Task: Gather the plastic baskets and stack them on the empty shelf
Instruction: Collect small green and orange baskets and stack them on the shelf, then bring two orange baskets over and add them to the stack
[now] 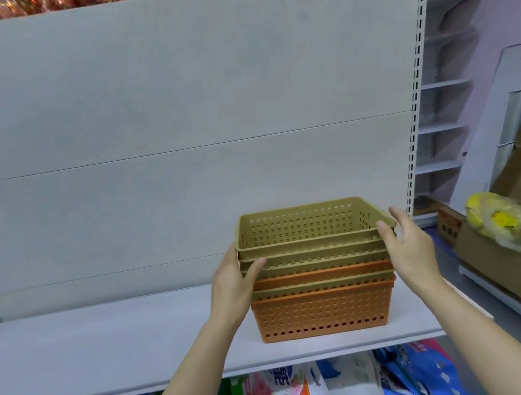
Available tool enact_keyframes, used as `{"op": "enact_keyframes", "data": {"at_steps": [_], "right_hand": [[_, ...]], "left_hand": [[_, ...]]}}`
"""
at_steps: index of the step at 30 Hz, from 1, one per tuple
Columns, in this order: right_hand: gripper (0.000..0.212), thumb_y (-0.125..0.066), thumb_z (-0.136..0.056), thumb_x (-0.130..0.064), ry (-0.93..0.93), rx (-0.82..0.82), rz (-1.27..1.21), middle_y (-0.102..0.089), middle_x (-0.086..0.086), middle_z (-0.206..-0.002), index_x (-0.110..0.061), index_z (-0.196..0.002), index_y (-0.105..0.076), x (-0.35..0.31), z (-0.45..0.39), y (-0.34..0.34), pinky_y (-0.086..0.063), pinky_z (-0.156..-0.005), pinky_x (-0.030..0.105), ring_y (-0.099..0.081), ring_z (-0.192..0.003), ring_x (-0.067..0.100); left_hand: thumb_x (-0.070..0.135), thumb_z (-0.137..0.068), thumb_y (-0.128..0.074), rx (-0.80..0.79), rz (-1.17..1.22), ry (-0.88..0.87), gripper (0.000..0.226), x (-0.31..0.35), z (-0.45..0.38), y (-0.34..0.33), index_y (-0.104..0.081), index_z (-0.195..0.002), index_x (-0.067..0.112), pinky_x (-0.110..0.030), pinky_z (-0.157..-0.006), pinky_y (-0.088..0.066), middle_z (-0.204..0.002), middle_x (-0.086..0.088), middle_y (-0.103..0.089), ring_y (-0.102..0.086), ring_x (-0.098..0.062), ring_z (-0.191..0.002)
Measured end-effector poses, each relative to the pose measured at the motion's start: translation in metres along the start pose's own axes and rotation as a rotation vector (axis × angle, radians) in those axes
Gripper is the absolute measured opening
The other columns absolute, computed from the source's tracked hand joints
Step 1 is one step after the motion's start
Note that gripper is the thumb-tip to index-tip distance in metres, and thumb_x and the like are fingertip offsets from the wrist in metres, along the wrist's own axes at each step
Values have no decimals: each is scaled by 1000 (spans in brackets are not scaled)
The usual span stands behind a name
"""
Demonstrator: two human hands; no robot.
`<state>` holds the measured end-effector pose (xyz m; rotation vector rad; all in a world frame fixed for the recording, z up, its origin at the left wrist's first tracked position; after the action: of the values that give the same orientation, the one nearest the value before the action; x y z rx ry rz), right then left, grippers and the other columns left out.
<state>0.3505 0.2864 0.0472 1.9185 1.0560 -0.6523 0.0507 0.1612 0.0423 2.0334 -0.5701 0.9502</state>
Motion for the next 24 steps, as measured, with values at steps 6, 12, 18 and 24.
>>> {"op": "enact_keyframes", "data": {"at_steps": [6, 12, 18, 24], "right_hand": [[48, -50, -95, -31, 469, 37, 244, -54, 10, -139, -6, -137, -50, -68, 41, -22, -30, -114, 43, -43, -133, 25], [42, -53, -91, -33, 642, -112, 179, -68, 7, -117, -7, -123, -62, -132, 106, -86, -43, -100, 33, -60, -112, 22], [41, -53, -91, -37, 724, -216, 79, -71, 6, -105, -7, -115, -67, -196, 181, -166, -52, -86, 35, -65, -98, 24], [41, -52, -89, -39, 766, -304, -17, -72, 2, -106, -10, -114, -68, -268, 258, -236, -52, -85, 33, -66, -97, 20]], "left_hand": [[55, -95, -50, -3, -493, -123, 71, -10, 14, 45, -30, -154, 20, -35, -107, -36, -157, 4, -38, -37, -18, -141], [48, -94, -58, 96, -732, -217, 54, -32, 54, 124, -54, -137, 15, -36, -87, -49, -136, 1, -57, -56, -24, -119], [38, -83, -77, 156, -875, -232, 44, -84, 101, 210, -68, -113, 7, -41, -71, -55, -107, -8, -69, -66, -31, -94], [32, -78, -82, 169, -967, -131, 48, -145, 145, 301, -68, -114, 4, -43, -71, -56, -106, -12, -69, -67, -36, -90]]}}
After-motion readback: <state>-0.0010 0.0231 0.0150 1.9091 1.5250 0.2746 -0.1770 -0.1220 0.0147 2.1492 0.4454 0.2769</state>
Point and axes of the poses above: each hand's wrist, its own z-axis away from the middle knuckle, its own y-axis out of the back of the hand, x = y × z, the point moved 6 cm from there along -z, towards the middle knuckle
